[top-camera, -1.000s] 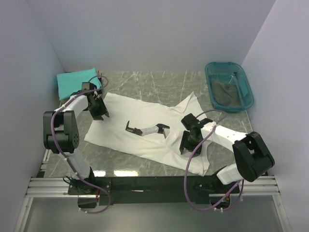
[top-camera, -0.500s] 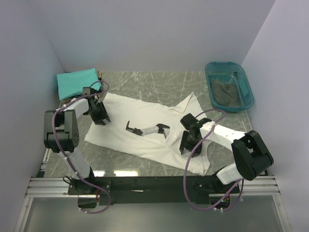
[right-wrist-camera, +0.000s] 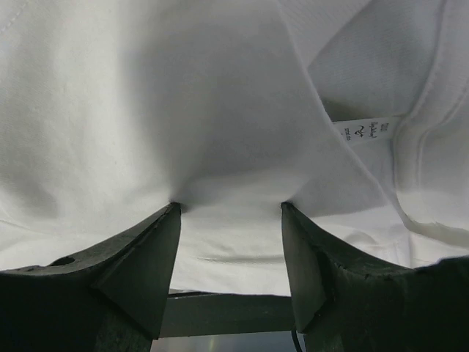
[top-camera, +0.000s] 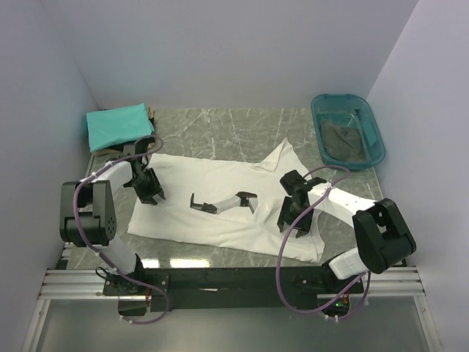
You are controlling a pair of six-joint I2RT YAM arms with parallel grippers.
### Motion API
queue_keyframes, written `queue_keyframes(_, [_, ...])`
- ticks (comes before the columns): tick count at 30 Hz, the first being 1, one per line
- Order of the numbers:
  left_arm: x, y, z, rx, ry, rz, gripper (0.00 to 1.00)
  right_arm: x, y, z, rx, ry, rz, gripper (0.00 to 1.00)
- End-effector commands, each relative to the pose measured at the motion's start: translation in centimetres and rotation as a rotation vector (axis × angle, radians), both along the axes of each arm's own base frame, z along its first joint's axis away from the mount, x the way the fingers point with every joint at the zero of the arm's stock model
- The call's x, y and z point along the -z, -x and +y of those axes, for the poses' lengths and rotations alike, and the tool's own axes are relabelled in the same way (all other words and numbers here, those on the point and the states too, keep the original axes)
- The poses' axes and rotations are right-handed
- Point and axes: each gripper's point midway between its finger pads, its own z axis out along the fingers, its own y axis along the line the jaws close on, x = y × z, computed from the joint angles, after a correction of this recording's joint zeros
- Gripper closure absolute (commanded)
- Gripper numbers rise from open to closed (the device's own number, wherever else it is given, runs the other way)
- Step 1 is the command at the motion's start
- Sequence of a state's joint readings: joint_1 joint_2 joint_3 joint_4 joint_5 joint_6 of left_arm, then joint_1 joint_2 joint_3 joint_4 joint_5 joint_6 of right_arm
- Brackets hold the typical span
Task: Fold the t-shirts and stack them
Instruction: Fold the tshirt
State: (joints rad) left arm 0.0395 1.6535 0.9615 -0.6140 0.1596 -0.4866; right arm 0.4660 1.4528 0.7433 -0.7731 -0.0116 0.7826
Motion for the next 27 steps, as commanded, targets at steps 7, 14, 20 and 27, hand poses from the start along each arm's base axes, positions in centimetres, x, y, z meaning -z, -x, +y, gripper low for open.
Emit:
queue_keyframes(7, [-2.9, 1.0, 0.1, -0.004, -0.010, 0.002, 0.54, -1.8, -1.5, -2.2, -0.015, 0.084, -0.071, 0.35])
queue_keyframes(14, [-7.1, -3.1, 0.4, 0.006, -0.029, -0.127, 0.54, -6.4, -4.2, -2.3, -0.038, 0.104, -0.162, 0.32])
queue_keyframes(20, [-5.7, -4.4, -0.6, 0.030, 0.033, -0.124, 0.54, -5.9, -7.1, -4.1, 0.006, 0.142, -0.184, 0.31])
queue_keyframes(27, [-3.1, -4.0, -0.2, 0.053, 0.004, -0.090, 0.54, -4.7, -11.4, -4.9, 0.056, 0.118, -0.224, 0.31])
